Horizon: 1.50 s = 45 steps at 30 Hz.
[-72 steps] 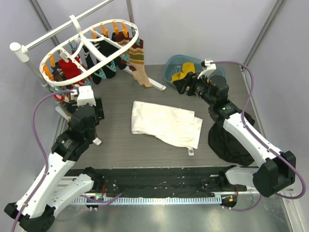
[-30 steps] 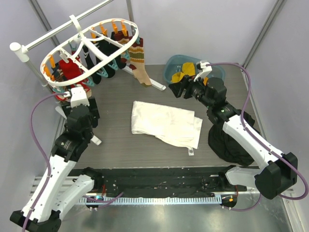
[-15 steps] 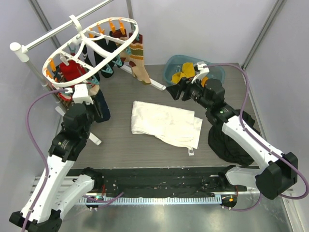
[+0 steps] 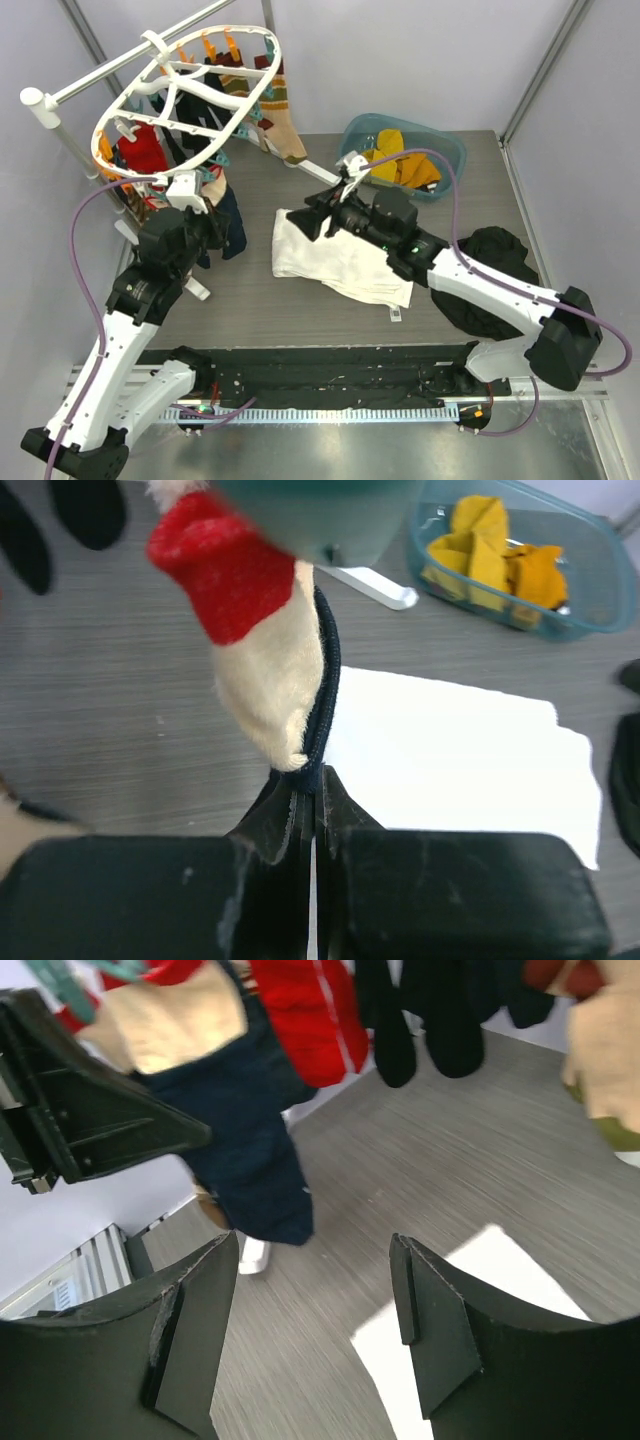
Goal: Remove the socks clipped to the hanger
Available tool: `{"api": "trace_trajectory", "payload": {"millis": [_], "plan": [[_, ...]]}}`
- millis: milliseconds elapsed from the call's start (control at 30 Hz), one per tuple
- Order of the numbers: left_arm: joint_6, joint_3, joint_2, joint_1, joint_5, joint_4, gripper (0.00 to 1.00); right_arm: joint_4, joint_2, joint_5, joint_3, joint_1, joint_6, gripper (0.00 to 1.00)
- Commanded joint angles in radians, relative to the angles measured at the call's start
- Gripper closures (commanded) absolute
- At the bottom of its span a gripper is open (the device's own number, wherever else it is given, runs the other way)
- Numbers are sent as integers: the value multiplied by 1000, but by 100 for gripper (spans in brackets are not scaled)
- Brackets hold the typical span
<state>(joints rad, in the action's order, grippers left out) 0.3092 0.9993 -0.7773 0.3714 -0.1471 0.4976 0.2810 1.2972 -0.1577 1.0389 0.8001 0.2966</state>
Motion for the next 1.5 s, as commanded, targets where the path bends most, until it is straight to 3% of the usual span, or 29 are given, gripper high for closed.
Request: {"api": "trace_trajectory", "payload": {"millis": [0,133,333,700,933,1467], "plan": [[67,39,22,-3,136,-77,100,240,65,72,-2,121,-106,30],[94,29,38,-5,211,-80,100,329,117,209,1,220,-226,29],[54,9,68,-3,248,-59,100,320,117,253,65,229,-203,35],[24,-16,85,-3,310,-60,100,118,172,-73,328,222,-479,36],[13,-7,87,-3,331,-51,100,35,257,-230,476,176,-490,32],[-7,-16,85,-3,343,-51,100,-108,419,-318,739,131,-517,29]]}}
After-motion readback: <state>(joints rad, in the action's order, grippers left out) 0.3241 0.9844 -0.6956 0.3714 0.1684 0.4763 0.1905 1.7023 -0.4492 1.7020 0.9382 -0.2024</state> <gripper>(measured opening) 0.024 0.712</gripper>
